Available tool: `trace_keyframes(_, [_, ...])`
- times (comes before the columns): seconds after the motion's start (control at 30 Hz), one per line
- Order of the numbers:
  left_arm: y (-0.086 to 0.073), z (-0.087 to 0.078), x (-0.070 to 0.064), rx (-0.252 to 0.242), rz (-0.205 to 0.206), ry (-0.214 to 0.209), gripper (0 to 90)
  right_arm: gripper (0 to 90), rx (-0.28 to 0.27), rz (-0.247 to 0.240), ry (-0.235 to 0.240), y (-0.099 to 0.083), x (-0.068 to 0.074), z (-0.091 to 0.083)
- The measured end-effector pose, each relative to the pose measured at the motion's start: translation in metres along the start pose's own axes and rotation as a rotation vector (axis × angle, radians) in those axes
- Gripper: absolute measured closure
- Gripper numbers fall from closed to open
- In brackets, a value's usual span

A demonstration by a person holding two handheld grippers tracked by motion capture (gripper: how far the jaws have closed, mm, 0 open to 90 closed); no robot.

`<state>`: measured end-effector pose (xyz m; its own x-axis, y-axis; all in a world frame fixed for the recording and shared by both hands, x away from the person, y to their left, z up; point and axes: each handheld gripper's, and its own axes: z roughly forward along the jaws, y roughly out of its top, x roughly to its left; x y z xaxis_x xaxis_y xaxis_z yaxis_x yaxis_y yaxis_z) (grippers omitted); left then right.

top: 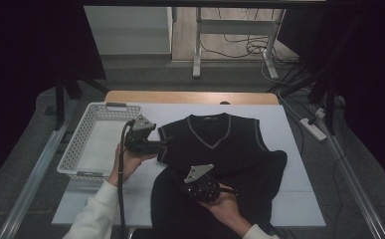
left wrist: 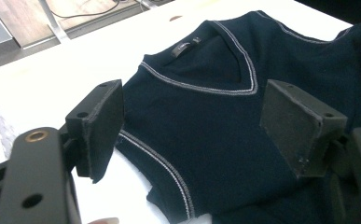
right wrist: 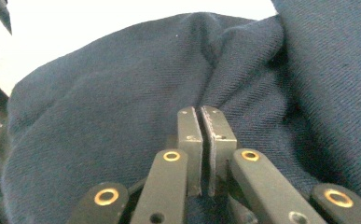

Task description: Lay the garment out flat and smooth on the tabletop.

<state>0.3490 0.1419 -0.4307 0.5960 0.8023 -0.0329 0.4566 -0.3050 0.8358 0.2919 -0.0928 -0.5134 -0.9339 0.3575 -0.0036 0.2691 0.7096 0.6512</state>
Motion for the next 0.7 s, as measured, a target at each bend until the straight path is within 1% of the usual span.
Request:
trace_keyframes(0.03, [0.0, 0.0, 0.0, -0.001, 0.001, 0.0, 22.7, 84.6, -0.008, -0.004, -0.006, -0.001, 0.0, -0.001])
trace_keyframes(0.07, [0.0, 0.0, 0.0, -0.002, 0.001, 0.001, 22.7, 82.1, -0.019, 0.005, -0.01, -0.002, -0.001, -0.003])
trace_keyframes(0.13, [0.0, 0.0, 0.0, -0.002, 0.0, 0.002, 22.7, 70.1, -0.046, 0.04, -0.007, 0.0, -0.001, -0.007])
trace_keyframes(0.17, [0.0, 0.0, 0.0, -0.001, 0.0, 0.002, 22.7, 64.2, -0.06, 0.049, -0.008, 0.002, -0.001, -0.009])
trace_keyframes(0.23, [0.0, 0.001, 0.0, 0.001, -0.003, 0.002, 22.6, 56.4, -0.086, 0.039, -0.016, 0.008, 0.002, -0.012])
trace_keyframes(0.27, [0.0, 0.001, 0.0, 0.002, -0.003, 0.002, 22.6, 53.6, -0.086, 0.03, -0.021, 0.011, 0.003, -0.012])
trace_keyframes(0.37, [0.0, 0.001, 0.0, 0.002, -0.001, 0.003, 22.5, 50.0, -0.087, 0.006, -0.028, 0.021, 0.005, -0.008])
trace_keyframes(0.43, [0.0, 0.0, 0.0, 0.001, -0.001, 0.004, 22.5, 48.6, -0.079, -0.001, -0.034, 0.028, 0.002, -0.002])
trace_keyframes(0.47, [0.001, 0.0, 0.0, -0.001, -0.002, 0.005, 22.5, 48.1, -0.074, 0.002, -0.039, 0.03, 0.001, 0.001])
trace_keyframes(0.57, [0.001, -0.002, 0.001, -0.008, -0.005, 0.006, 22.5, 47.9, -0.059, 0.028, -0.037, 0.033, -0.008, 0.011])
trace_keyframes(0.63, [0.001, -0.002, 0.002, -0.011, -0.009, 0.007, 22.6, 47.9, -0.051, 0.033, -0.046, 0.034, -0.014, 0.018])
trace_keyframes(0.7, [0.001, -0.002, 0.001, -0.01, -0.01, 0.007, 22.5, 48.0, -0.042, 0.041, -0.042, 0.035, -0.018, 0.024])
